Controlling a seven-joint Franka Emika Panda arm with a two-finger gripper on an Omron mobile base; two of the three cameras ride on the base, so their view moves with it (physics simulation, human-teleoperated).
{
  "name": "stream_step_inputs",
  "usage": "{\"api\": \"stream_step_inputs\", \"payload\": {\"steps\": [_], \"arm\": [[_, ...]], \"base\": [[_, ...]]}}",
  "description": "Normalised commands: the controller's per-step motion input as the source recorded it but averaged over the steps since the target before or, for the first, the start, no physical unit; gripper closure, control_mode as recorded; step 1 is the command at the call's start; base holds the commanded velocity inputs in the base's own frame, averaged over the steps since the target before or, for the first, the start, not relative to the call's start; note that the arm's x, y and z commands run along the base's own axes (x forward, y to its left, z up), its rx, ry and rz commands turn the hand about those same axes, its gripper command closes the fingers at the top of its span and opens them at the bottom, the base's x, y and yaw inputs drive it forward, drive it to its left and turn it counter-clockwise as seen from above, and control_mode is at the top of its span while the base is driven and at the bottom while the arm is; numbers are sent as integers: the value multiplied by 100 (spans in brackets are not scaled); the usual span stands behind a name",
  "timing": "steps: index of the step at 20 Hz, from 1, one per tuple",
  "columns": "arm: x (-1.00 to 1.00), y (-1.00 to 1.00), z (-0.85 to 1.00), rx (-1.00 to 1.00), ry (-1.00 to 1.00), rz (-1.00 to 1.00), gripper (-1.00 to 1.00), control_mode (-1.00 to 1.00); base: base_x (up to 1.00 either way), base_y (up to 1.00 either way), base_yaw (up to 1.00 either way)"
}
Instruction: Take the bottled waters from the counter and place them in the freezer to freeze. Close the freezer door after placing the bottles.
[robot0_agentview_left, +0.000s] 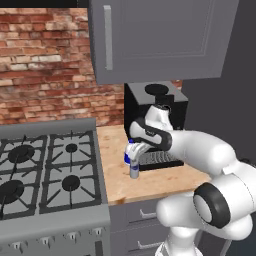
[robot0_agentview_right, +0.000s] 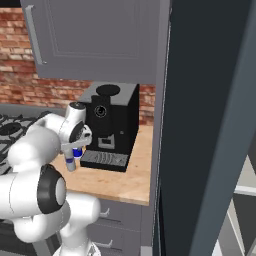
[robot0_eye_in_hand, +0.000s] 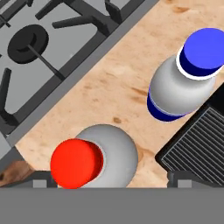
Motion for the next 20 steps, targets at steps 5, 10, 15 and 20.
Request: {"api": "stream_step_inputs", "payload": {"steps": [5, 10, 15, 20], "arm": [[23, 8, -25, 0, 0, 0, -100, -100], [6, 13, -21, 0, 0, 0, 100, -100], [0, 1, -1, 0, 0, 0, 100, -100], [-21, 0, 0, 0, -3, 0, 100, -100]], "base": [[0, 0, 0], [0, 0, 0], [0, 0, 0], [0, 0, 0]]}}
